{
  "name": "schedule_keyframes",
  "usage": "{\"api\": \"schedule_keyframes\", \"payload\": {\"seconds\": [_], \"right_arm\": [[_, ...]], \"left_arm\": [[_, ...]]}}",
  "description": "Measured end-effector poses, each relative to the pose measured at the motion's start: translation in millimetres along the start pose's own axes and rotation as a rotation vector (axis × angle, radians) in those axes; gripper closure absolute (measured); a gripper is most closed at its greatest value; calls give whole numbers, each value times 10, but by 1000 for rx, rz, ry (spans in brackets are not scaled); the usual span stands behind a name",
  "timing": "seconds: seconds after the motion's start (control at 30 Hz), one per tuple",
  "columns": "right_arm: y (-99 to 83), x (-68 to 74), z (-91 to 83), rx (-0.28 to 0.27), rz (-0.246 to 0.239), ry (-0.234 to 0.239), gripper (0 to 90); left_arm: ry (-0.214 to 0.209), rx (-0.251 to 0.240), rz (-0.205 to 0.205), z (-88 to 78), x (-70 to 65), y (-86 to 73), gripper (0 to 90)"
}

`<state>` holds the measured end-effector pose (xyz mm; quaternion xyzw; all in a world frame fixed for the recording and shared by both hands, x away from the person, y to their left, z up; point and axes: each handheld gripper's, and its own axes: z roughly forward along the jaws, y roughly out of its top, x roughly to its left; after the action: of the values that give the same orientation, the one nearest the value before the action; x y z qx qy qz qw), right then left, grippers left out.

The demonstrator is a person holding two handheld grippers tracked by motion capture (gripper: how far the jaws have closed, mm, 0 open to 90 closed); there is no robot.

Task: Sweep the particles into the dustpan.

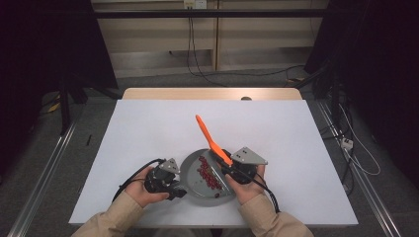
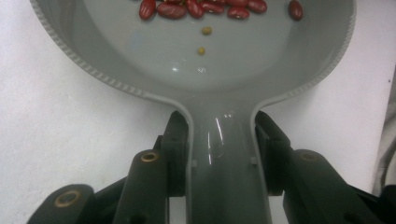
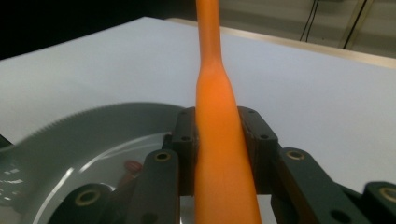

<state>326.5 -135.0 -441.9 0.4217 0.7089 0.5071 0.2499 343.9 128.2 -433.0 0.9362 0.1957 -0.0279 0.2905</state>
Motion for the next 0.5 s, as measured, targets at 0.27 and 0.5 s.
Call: {"api": "schedule_keyframes", "payload": {"seconds": [0.27, 0.5], "right_arm": [[51, -29, -16, -12, 0, 9, 708], [88, -176, -120, -32, 2, -21, 708]], "left_arm": [[2, -35, -16, 6, -4, -26, 631], [22, -126, 0, -3, -23, -117, 636]]}}
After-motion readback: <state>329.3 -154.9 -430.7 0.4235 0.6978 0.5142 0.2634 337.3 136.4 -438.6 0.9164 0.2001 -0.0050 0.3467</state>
